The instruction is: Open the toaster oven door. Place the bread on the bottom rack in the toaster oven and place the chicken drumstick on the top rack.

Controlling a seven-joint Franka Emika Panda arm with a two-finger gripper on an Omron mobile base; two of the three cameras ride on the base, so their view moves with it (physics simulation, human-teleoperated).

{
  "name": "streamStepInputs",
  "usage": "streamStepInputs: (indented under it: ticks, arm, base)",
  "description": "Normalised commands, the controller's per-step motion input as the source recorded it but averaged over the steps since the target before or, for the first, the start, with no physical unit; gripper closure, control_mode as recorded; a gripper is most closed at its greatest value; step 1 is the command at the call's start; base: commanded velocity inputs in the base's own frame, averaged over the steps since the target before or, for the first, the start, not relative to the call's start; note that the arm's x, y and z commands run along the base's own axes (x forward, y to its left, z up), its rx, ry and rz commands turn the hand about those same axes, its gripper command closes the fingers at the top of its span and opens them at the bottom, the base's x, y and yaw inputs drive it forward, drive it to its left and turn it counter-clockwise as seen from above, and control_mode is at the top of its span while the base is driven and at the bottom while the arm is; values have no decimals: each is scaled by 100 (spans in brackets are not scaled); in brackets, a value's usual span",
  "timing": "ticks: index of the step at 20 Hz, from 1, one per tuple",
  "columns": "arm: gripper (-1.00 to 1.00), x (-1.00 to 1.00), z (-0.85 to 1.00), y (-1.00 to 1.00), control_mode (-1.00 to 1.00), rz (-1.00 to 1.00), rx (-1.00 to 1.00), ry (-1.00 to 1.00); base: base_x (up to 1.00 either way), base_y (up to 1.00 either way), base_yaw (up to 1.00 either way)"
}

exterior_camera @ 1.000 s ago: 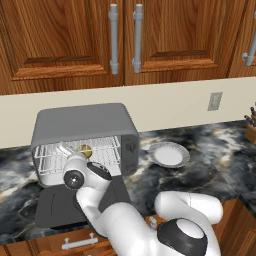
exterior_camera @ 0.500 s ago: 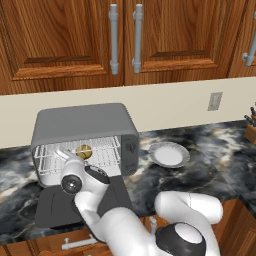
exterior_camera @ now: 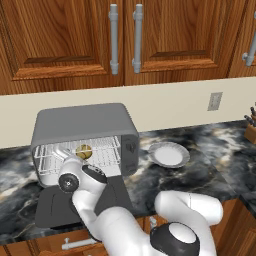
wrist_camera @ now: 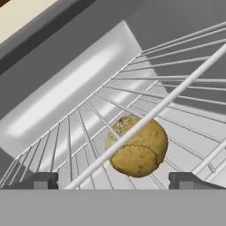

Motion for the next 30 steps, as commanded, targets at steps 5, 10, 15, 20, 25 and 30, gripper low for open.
streamStepInputs:
  ticks: [5, 10, 15, 20, 25, 30]
  arm:
    - [-100, 17, -4, 4, -100, -3, -4, 5]
    - [-100, 17, -5, 2, -100, -1, -5, 4]
    - [-100, 6, -17, 5, -100, 0, -8, 4]
    - [-100, 6, -24, 4, -100, 0, -9, 8]
    - [-100, 1, -31, 7, -100, 0, -10, 13]
    - [-100, 0, -31, 9, -100, 0, -8, 10]
  base:
    - [0, 0, 0]
    - [0, 0, 0]
    - [0, 0, 0]
    - [0, 0, 0]
    - [0, 0, 0]
    - [0, 0, 0]
